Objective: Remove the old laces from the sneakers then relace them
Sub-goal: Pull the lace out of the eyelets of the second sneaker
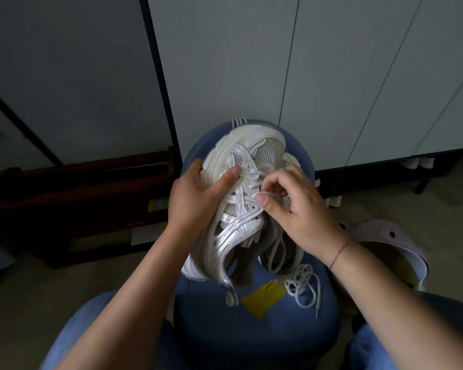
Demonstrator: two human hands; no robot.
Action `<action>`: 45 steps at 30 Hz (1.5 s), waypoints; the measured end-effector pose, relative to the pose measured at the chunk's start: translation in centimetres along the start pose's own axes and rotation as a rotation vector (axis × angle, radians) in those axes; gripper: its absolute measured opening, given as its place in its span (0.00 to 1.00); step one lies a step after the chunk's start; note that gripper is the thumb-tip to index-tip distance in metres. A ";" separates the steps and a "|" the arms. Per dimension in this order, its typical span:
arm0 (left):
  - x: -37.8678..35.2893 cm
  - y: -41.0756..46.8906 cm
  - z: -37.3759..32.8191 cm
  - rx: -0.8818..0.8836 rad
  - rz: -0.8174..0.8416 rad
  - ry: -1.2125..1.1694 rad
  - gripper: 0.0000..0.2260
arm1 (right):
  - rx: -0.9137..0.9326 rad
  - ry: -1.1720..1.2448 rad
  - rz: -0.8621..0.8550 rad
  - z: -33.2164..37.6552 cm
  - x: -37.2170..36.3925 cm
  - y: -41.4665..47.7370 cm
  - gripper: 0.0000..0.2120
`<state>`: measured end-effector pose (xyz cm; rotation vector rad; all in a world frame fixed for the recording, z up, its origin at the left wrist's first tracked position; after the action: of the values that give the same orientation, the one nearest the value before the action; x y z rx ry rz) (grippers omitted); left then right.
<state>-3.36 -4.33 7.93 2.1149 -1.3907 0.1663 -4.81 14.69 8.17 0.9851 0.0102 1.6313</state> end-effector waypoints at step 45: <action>-0.4 -0.4 -0.6 0.040 0.032 -0.186 0.13 | -0.371 0.493 -0.042 -0.4 2.0 0.8 0.09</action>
<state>-3.04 -3.56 8.10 2.1874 -1.5395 0.0100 -5.67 16.29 9.48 0.2872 0.0592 1.7221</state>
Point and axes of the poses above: each hand's wrist, its own y-axis towards the middle knuckle, its own x-axis out of the back of the hand, z = x × y, the point moved 3 cm from there along y, towards the middle knuckle, and after that the axes turned 9 degrees about -x, right-handed, at the moved point
